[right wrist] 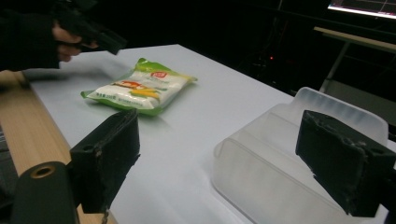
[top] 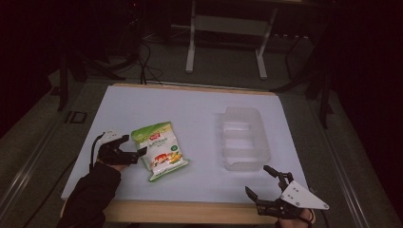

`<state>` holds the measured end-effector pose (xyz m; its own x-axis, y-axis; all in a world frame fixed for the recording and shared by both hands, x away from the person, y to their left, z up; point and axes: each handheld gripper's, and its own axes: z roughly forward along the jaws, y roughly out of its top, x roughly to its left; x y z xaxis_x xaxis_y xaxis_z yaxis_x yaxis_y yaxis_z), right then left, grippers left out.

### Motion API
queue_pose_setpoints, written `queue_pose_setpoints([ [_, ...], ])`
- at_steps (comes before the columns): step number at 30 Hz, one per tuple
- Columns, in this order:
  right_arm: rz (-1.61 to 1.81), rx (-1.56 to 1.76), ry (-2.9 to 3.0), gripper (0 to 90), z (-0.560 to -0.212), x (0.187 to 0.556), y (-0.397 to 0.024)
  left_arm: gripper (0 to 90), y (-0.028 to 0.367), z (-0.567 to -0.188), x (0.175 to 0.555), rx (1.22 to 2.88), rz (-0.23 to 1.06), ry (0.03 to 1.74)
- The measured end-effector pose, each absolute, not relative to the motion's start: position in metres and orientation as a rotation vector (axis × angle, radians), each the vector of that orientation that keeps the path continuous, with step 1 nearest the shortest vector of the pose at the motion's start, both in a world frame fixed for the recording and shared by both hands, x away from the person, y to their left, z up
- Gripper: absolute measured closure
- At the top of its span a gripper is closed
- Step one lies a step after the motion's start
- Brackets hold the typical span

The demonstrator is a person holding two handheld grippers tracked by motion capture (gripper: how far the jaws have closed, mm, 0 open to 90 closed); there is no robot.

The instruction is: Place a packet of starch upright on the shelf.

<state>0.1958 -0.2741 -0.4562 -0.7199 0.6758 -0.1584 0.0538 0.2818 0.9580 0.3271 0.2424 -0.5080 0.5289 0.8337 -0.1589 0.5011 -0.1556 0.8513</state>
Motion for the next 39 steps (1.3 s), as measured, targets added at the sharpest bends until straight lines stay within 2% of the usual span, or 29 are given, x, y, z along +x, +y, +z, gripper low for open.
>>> queue_pose_setpoints([
  [5, 1.465, 0.651, 2.019, 13.5, -0.458, 0.197, -0.273, 5.2, 0.249, -0.526, 0.356, 1.887, 0.382, 1.178],
  [10, 1.467, 0.648, 2.033, 13.5, -0.459, 0.197, -0.272, 5.3, 0.254, -0.532, 0.368, 1.893, 0.366, 1.225],
  [21, 1.474, 0.641, 2.049, 13.6, -0.46, 0.199, -0.272, 16.9, 0.247, -0.541, 0.382, 1.99, 0.34, 1.183],
  [22, 1.474, 0.639, 2.047, 13.6, -0.46, 0.198, -0.272, 20.8, 0.245, -0.541, 0.383, 1.987, 0.3, 1.162],
  [27, 1.475, 0.641, 2.053, 13.6, -0.461, 0.199, -0.272, 35.6, 0.24, -0.539, 0.38, 1.999, 0.312, 1.147],
  [31, 1.472, 0.636, 2.058, 13.6, -0.461, 0.199, -0.27, 59.3, 0.232, -0.537, 0.375, 2.056, 0.372, 1.158],
  [33, 1.473, 0.64, 2.061, 13.6, -0.461, 0.2, -0.269, 62.4, 0.226, -0.535, 0.374, 2.092, 0.389, 1.167],
  [34, 1.476, 0.639, 2.063, 13.6, -0.461, 0.2, -0.269, 72.4, 0.219, -0.532, 0.372, 2.132, 0.393, 1.152],
  [35, 1.478, 0.639, 2.062, 13.7, -0.461, 0.2, -0.269, 75.8, 0.217, -0.531, 0.372, 2.146, 0.411, 1.147],
  [39, 1.481, 0.639, 2.066, 13.7, -0.461, 0.2, -0.269, 78.8, 0.213, -0.529, 0.37, 2.175, 0.44, 1.142],
])
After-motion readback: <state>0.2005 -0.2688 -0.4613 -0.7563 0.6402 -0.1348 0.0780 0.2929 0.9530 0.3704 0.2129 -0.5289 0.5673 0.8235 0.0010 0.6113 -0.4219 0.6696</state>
